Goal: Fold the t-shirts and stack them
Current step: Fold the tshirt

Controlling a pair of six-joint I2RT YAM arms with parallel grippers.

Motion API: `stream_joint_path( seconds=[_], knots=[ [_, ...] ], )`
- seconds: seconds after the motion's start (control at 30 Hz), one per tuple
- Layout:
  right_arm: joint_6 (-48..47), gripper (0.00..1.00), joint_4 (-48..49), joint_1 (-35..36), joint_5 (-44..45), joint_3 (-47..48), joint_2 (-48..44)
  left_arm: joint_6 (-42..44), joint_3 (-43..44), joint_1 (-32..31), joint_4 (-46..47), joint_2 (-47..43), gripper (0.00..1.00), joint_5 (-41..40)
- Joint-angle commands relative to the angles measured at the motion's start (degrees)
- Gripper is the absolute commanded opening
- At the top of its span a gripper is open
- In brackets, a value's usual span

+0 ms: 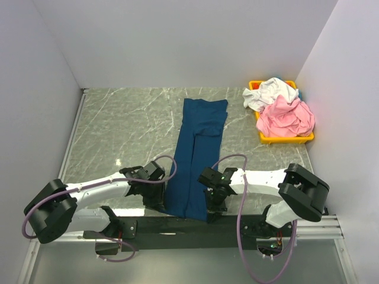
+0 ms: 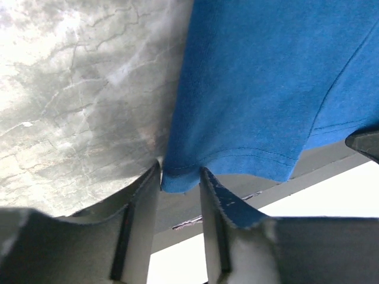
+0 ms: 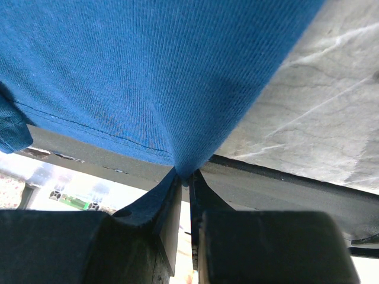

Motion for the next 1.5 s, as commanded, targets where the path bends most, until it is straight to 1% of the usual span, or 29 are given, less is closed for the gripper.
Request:
stream_joint_path(
  seconds=[0.0,0.03,0.1,0.13,0.2,0.23,0.3,0.33,0.37,0.4,0.63,0.9,1.0,1.2,1.27,1.47],
  knots=[
    [0.01,0.15,-0.94,0.67,1.61,-0.58,-0.23,-0.6,-0.64,-0.51,-0.38,-0.02,0.37,-0.95],
    [0.01,0.15,-0.94,0.67,1.61,-0.32,-0.14,-0.59,-0.73,-0.59,0.06,0.51,0.35,-0.77],
    [-0.17,0.14,-1.03,0.67,1.7,-0.23,-0.14,-0.33,-0.82,-0.68,0.85,0.95,0.34,-0.42],
    [-0.43,0.14,-1.12,0.67,1.7,0.03,0.04,-0.16,-0.82,-0.77,1.38,1.47,0.32,-0.16],
    [-0.61,0.11,-1.56,0.67,1.88,0.3,0.21,0.11,-0.73,-0.77,1.73,2.09,0.28,-0.15],
    [-0.87,0.06,-1.91,0.67,2.05,0.73,0.3,0.2,-0.73,-0.77,2.08,2.7,0.23,0.11],
    [-1.4,0.01,-2.52,0.67,2.67,1.35,0.3,0.63,-0.38,-0.77,2.26,3.23,0.17,0.2],
    [-1.57,0.0,-2.96,0.67,3.02,2.14,0.3,0.81,-0.12,-0.77,2.35,3.58,0.07,0.11],
    [-1.84,0.0,-3.92,0.67,3.89,2.58,0.21,1.07,0.49,-0.77,1.91,3.59,0.03,-0.32],
    [-2.1,0.0,-4.54,0.67,4.33,3.19,0.21,1.25,0.93,-0.77,1.56,3.59,0.0,-0.76],
    [-4.65,0.0,-14.46,-0.55,10.83,10.92,-0.93,3.01,8.22,-0.77,-3.89,2.18,0.0,-6.74],
    [-9.21,0.0,-19.04,-5.91,15.5,16.55,-0.23,7.93,17.54,0.37,-5.03,8.24,0.0,-10.17],
    [-10.97,0.0,-19.84,-8.81,17.52,18.84,0.47,9.25,20.18,2.65,-4.42,9.04,0.0,-10.61],
    [-15.19,0.0,-21.68,-15.04,22.17,24.46,2.93,11.97,24.66,8.45,-0.64,12.55,0.0,-8.07],
    [-16.07,0.0,-21.6,-17.59,22.97,26.83,3.81,13.11,27.37,10.03,0.5,14.83,0.0,-7.71],
    [-19.85,0.0,-20.63,-21.56,25.08,34.3,9.61,16.53,35.56,14.51,3.05,22.83,0.0,-5.34]
  ],
)
